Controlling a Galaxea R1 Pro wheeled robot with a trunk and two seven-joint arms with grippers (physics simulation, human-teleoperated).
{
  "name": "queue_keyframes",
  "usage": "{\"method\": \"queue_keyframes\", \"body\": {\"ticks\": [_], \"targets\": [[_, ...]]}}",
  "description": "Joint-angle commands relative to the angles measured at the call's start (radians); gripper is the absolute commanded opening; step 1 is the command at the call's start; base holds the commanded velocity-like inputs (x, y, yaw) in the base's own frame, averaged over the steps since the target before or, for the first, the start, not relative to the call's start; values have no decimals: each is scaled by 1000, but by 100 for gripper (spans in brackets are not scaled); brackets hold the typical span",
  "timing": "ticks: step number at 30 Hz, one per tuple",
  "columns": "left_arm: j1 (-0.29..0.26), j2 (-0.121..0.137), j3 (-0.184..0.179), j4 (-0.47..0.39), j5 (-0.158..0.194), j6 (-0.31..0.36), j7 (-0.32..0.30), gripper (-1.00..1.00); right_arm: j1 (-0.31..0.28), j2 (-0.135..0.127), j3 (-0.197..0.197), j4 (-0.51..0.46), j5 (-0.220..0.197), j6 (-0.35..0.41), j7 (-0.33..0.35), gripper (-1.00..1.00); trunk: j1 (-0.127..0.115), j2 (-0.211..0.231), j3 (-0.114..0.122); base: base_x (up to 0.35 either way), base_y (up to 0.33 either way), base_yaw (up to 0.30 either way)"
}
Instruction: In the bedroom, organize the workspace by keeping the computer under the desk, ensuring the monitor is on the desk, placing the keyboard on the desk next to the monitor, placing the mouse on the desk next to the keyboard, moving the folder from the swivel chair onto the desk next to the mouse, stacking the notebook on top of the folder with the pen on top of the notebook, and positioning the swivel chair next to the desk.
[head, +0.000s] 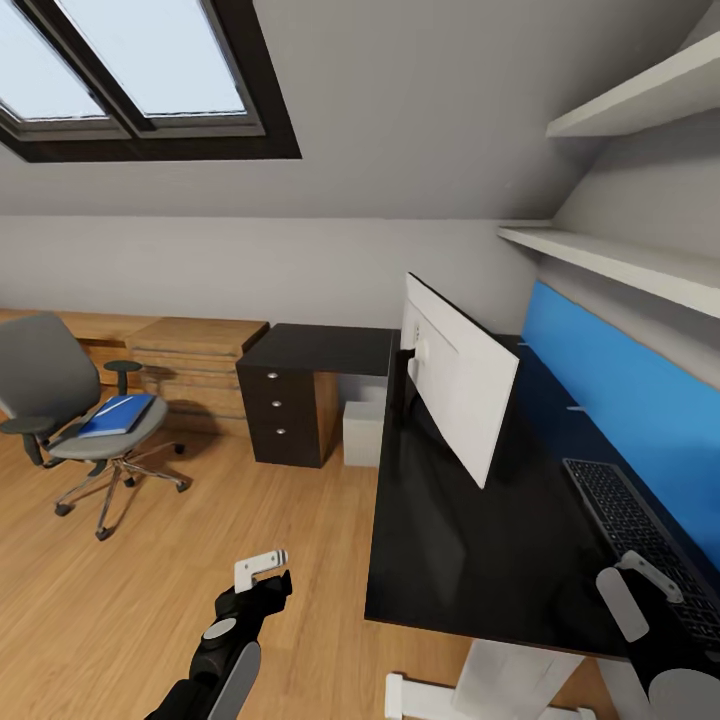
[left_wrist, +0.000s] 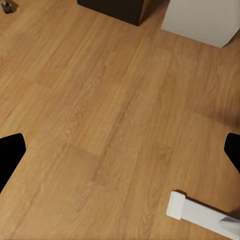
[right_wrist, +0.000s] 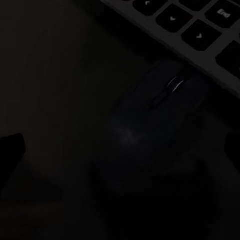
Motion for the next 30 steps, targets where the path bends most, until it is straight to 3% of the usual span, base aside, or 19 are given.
{"method": "queue_keyframes", "body": {"ticks": [1, 6, 11, 16, 22, 30], "targets": [[-1, 0, -2, -1, 9, 2, 8, 100, 0, 0, -1, -2, -7, 4, -5, 100, 0, -1, -1, 0, 0, 0], [-1, 0, -1, -1, 9, 2, 8, 100, 0, 0, -5, -2, -7, 4, -5, 100, 0, -1, -1, 0, 0, 0], [-1, 0, -2, -1, 8, 2, 8, 100, 0, 0, -6, -2, -7, 4, -5, 100, 19, -36, -17, 0, 0, 0], [-1, 0, -2, -1, 9, 2, 7, 100, 0, 0, -6, -2, -7, 4, -5, 100, 19, -36, -17, 0, 0, 0], [-1, 0, -2, -1, 7, 2, 8, 100, 0, 0, -6, -2, -7, 4, -5, 100, 42, -78, -36, 0, 0, 0], [-1, 0, -2, -1, 9, 2, 7, 100, 0, 1, -6, -2, -6, 4, -5, 100, 54, -99, -45, 0, 0, 0]]}}
